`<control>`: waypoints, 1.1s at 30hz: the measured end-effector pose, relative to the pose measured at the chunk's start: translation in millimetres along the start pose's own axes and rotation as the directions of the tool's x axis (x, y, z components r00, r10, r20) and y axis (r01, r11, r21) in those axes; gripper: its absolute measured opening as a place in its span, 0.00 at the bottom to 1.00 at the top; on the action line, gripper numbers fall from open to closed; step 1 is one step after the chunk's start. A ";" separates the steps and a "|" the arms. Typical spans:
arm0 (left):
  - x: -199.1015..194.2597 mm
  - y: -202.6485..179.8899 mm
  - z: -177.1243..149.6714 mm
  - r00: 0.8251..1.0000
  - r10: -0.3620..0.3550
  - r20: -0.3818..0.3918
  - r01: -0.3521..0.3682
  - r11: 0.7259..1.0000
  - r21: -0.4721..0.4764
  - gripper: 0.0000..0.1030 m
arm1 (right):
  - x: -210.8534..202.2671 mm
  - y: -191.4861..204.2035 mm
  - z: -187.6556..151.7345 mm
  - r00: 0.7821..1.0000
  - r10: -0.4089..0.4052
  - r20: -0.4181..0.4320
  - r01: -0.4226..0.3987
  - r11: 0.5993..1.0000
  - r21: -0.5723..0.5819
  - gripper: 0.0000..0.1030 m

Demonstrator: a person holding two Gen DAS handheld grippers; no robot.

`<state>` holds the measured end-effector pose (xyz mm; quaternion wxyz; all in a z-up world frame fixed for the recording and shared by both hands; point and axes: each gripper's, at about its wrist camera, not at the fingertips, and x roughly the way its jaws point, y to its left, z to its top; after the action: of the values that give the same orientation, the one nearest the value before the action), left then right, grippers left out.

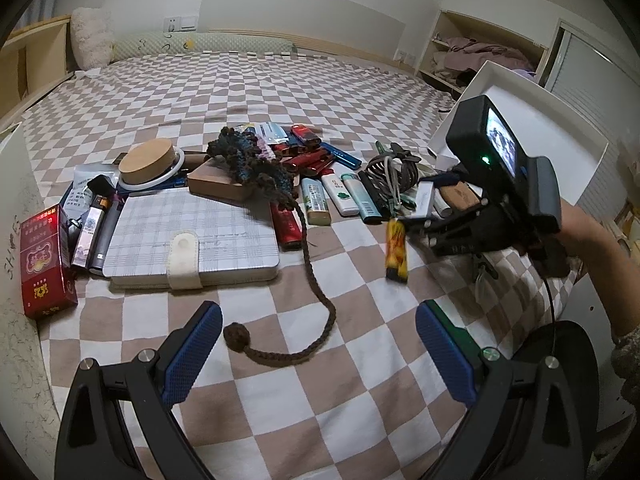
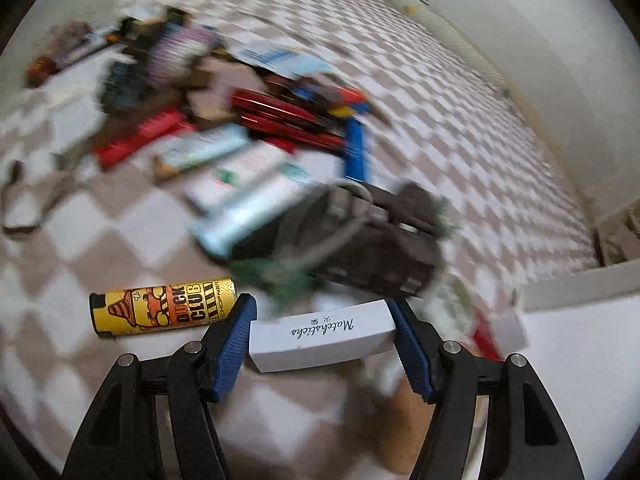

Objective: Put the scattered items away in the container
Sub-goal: 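Grasp the yellow Duck Club tube with the left gripper while the right holds the box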

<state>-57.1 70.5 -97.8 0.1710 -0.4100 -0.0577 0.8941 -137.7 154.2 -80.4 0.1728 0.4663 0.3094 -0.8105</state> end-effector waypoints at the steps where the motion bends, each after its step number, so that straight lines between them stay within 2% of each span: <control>1: -0.4 0.2 -0.8 1.000 -0.001 -0.001 0.001 1.000 -0.001 0.95 | -2.3 8.0 1.2 1.000 0.031 0.007 -0.031 1.000 -0.004 0.66; 4: -1.9 0.0 -3.2 1.000 -0.012 -0.009 0.012 1.000 0.000 0.94 | -13.9 33.2 3.2 0.993 0.114 0.032 -0.113 0.993 -0.022 0.66; 7: -3.6 -2.8 -7.3 1.000 -0.027 -0.014 0.027 0.999 0.016 0.93 | -24.2 51.2 4.2 0.976 0.210 0.050 -0.210 0.978 -0.009 0.66; 8: -3.5 -3.6 -8.7 0.999 -0.031 -0.015 0.031 0.999 0.020 0.89 | -26.2 55.6 3.9 0.971 0.235 0.053 -0.235 0.972 -0.005 0.66; 9: -3.0 -4.1 -10.0 0.999 -0.041 -0.021 0.042 0.999 0.022 0.79 | -27.4 60.3 3.2 0.963 0.265 0.056 -0.265 0.964 0.001 0.66; 10: -1.7 -4.2 -11.6 0.998 -0.055 -0.034 0.056 0.998 0.020 0.75 | -29.2 66.6 1.6 0.950 0.308 0.059 -0.309 0.951 0.009 0.66; 12: 0.4 -5.7 -15.2 0.996 -0.073 -0.052 0.074 0.997 0.017 0.73 | -33.6 74.5 -1.0 0.938 0.340 0.068 -0.342 0.939 0.019 0.66; 16: 3.9 -19.9 -27.5 0.990 -0.102 -0.093 0.108 0.993 0.053 0.62 | -36.0 67.0 -9.3 0.928 0.355 0.115 -0.366 0.926 0.093 0.66; 19: 9.3 -34.3 -37.4 0.989 -0.091 -0.119 0.104 0.989 0.107 0.57 | -31.9 55.6 -15.7 0.932 0.328 0.154 -0.353 0.919 0.175 0.66; 22: 17.9 -42.8 -44.5 0.991 -0.044 -0.130 0.064 0.985 0.158 0.57 | -24.0 49.6 -22.3 0.929 0.327 0.176 -0.363 0.899 0.245 0.67; 24: 22.4 -43.0 -47.4 0.991 -0.010 -0.132 0.033 0.984 0.173 0.54 | -21.0 52.7 -23.0 0.930 0.316 0.186 -0.354 0.906 0.234 0.69; 27: 21.2 -38.2 -47.7 0.993 0.009 -0.120 0.011 0.986 0.169 0.50 | -22.7 54.3 -26.1 0.921 0.327 0.211 -0.371 0.902 0.221 0.77; 29: 20.5 -32.7 -47.9 0.992 0.045 -0.119 -0.024 0.984 0.175 0.50 | -22.2 51.7 -28.0 0.917 0.330 0.223 -0.379 0.894 0.240 0.77; 33: 15.1 -17.8 -48.5 0.991 0.070 -0.115 -0.052 0.986 0.157 0.50 | -26.9 45.8 -33.6 0.921 0.316 0.228 -0.370 0.892 0.261 0.77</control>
<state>-25.2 90.7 -136.1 0.1777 -0.4504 0.0343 0.8743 -76.2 142.0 -85.3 0.2683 0.4594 0.0790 -0.8430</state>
